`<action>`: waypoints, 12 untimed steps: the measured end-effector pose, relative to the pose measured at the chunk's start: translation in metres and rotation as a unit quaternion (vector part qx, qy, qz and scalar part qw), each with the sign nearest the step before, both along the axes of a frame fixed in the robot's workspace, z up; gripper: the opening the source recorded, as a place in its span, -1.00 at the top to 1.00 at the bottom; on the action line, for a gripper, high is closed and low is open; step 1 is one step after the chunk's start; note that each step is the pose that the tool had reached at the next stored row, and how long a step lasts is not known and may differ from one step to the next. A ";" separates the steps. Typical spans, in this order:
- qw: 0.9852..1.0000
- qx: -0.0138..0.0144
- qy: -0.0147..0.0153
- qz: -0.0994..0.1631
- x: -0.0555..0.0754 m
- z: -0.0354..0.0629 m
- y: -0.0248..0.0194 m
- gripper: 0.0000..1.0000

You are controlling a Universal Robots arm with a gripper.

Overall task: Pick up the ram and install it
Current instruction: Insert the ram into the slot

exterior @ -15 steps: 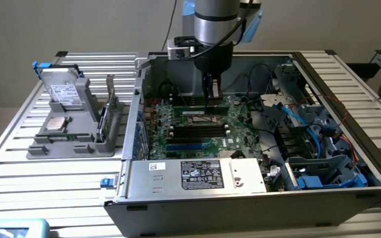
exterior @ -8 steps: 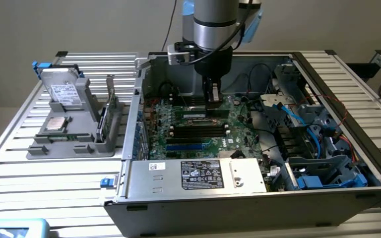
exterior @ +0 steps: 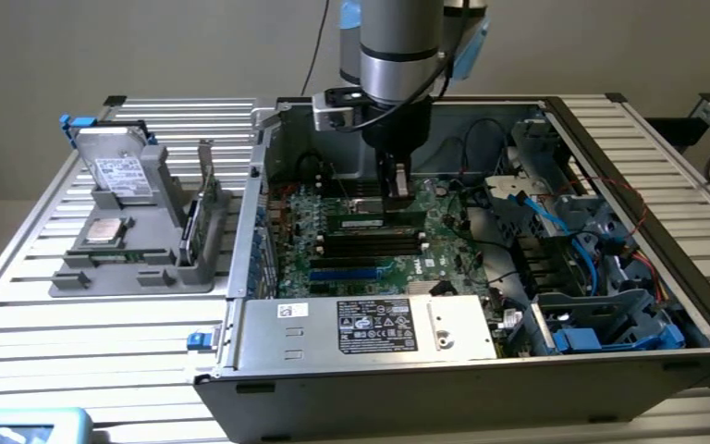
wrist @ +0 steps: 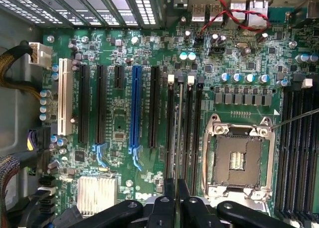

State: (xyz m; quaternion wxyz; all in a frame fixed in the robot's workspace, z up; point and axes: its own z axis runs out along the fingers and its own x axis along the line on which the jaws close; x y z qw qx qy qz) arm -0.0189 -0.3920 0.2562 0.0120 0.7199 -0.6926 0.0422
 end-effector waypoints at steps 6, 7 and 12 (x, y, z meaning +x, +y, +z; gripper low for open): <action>1.000 0.000 0.000 0.014 0.000 -0.0084 -0.0003 0.73; 1.000 0.000 -0.001 0.014 -0.001 -0.0093 -0.0004 0.73; 1.000 0.000 -0.003 0.012 -0.001 -0.0106 -0.0021 0.73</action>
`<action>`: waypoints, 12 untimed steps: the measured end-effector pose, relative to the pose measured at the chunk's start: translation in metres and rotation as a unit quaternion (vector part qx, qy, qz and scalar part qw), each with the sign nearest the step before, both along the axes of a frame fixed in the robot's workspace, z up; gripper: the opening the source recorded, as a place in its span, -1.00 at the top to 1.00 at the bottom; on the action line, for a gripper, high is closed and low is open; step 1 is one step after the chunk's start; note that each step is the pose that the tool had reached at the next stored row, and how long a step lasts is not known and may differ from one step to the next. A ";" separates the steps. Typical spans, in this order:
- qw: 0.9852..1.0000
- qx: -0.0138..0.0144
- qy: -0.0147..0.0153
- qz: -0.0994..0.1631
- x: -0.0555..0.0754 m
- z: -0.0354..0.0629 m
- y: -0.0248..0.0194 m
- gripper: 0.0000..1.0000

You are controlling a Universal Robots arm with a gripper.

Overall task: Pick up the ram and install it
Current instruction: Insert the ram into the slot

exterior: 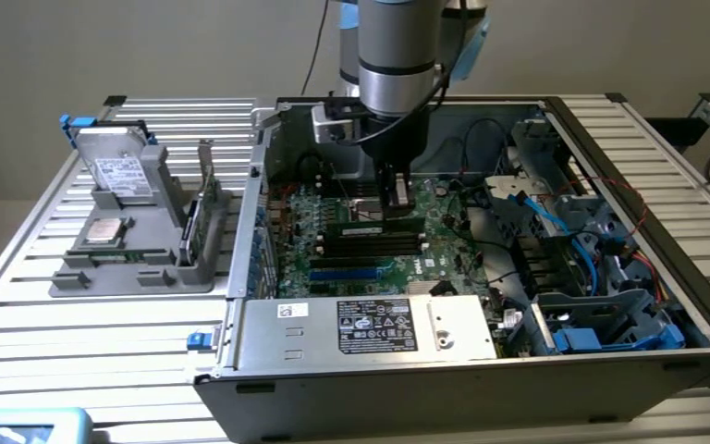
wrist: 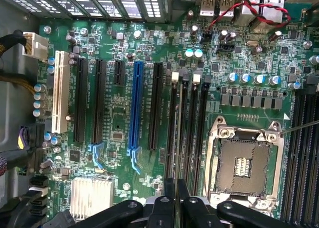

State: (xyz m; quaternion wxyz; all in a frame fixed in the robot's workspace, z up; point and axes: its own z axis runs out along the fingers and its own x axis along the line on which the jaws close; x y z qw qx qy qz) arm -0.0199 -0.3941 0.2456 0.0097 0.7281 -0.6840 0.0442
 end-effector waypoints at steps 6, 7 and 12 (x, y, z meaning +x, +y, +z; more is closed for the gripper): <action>1.000 0.000 0.000 -0.003 0.000 -0.0007 -0.0037 0.73; 1.000 0.000 0.000 -0.005 0.000 -0.0008 -0.0041 0.73; 1.000 0.000 0.004 -0.015 0.000 -0.0011 -0.0051 0.73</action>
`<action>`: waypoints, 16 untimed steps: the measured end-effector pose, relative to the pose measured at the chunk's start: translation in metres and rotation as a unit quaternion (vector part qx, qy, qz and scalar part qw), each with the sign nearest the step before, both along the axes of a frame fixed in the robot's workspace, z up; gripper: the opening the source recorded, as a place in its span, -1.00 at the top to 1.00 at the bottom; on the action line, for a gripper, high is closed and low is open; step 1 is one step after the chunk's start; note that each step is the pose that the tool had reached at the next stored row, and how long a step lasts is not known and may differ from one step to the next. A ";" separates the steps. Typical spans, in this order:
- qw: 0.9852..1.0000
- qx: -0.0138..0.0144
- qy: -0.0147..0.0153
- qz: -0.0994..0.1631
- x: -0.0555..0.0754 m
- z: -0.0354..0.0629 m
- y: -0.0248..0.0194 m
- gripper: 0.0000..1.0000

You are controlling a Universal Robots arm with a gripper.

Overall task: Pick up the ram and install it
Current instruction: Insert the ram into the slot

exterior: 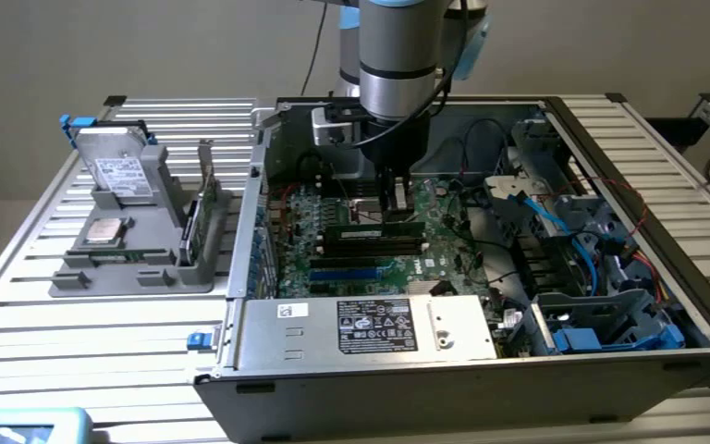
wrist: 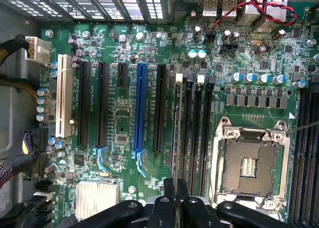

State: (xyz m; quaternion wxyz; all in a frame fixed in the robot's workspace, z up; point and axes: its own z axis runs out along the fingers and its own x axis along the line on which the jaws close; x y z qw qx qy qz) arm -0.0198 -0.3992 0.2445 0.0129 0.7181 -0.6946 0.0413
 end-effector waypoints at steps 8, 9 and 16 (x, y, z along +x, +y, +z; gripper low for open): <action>1.000 0.000 0.001 -0.008 0.000 -0.0060 -0.0007 0.73; 1.000 0.000 0.001 -0.008 0.000 -0.0063 -0.0007 0.73; 1.000 0.000 0.001 -0.008 0.000 -0.0081 0.0012 0.73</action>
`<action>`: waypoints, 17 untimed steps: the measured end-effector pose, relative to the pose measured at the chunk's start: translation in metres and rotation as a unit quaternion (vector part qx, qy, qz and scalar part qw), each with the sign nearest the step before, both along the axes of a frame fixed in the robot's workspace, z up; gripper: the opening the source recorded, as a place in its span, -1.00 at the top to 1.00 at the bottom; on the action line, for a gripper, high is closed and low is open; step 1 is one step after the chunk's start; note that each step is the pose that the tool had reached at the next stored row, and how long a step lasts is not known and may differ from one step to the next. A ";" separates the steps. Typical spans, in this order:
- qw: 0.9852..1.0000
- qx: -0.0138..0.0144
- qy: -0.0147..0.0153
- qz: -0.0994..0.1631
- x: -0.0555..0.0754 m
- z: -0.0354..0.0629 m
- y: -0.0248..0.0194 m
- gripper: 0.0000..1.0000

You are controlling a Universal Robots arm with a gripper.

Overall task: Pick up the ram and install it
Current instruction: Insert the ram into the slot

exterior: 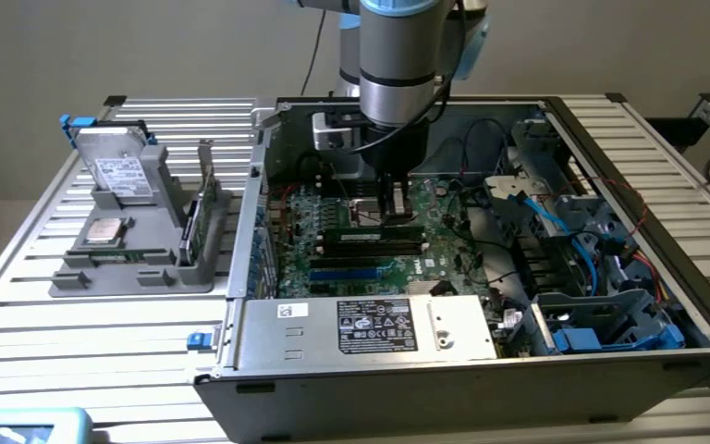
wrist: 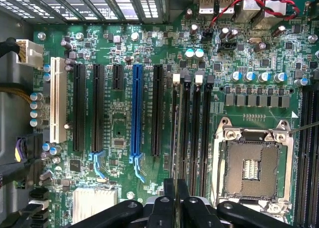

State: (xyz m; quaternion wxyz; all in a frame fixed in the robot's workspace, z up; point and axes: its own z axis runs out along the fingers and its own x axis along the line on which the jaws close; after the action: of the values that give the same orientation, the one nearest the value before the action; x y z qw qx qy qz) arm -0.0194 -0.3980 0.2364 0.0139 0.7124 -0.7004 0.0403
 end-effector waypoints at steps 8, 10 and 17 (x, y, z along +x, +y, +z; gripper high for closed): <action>1.000 0.000 0.000 0.004 0.000 -0.0009 -0.0006 0.73; 1.000 0.000 0.000 0.006 -0.001 -0.0014 -0.0006 0.73; 1.000 0.000 -0.001 0.010 -0.002 -0.0043 -0.0005 0.73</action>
State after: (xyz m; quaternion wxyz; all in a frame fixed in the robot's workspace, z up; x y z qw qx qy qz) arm -0.0211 -0.3985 0.2321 0.0130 0.7193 -0.6934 0.0411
